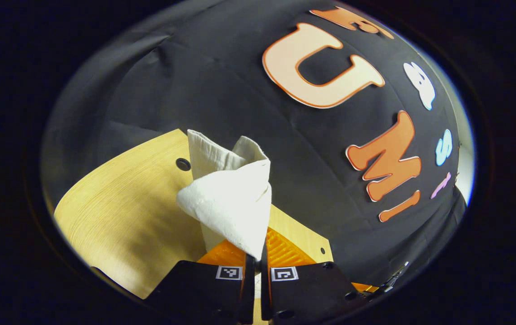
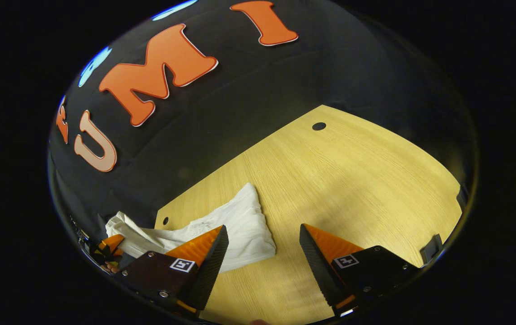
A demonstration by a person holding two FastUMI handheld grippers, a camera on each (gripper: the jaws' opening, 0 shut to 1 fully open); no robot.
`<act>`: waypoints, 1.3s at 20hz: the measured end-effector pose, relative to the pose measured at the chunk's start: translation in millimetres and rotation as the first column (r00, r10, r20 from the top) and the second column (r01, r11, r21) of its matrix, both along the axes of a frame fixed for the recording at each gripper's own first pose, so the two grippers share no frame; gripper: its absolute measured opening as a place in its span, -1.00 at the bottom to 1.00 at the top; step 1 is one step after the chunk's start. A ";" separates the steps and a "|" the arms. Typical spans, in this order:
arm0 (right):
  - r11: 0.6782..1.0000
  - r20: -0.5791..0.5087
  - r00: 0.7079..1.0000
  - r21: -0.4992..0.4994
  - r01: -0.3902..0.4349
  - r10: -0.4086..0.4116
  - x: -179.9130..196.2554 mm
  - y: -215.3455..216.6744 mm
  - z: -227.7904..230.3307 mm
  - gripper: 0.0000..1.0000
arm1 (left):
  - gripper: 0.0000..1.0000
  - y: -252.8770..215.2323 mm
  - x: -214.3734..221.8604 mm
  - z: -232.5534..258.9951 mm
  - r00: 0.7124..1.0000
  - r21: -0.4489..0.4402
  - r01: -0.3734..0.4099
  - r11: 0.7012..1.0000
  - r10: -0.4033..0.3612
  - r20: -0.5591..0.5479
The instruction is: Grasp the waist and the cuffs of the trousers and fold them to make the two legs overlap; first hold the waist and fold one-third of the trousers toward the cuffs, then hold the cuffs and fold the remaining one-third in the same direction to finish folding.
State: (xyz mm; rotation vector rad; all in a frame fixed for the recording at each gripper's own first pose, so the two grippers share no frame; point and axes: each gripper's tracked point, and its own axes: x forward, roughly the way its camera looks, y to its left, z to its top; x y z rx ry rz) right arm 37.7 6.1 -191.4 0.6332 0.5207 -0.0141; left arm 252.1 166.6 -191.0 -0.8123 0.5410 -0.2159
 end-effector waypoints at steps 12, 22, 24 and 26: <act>0.999 -0.009 0.999 0.036 0.034 -0.034 -7.3 -68.4 -10.8 0.91 | -0.82 -176.7 20.4 2.0 0.984 0.069 0.177 0.982 -0.175 -0.041; 0.999 -0.010 1.000 0.042 0.027 -0.026 -8.6 -108.0 -22.2 0.90 | -0.81 -299.0 -3.2 -41.2 0.934 0.116 0.343 0.932 -0.326 -0.148; 0.999 -0.012 1.000 0.040 0.018 -0.017 -10.3 -115.2 -26.9 0.91 | -0.85 -320.9 -19.1 -54.1 0.906 0.127 0.406 0.905 -0.380 -0.186; 0.999 -0.012 1.000 0.038 0.009 -0.008 -9.4 -120.9 -28.6 0.91 | -0.78 -343.4 -34.1 -60.5 0.882 0.127 0.456 0.881 -0.429 -0.196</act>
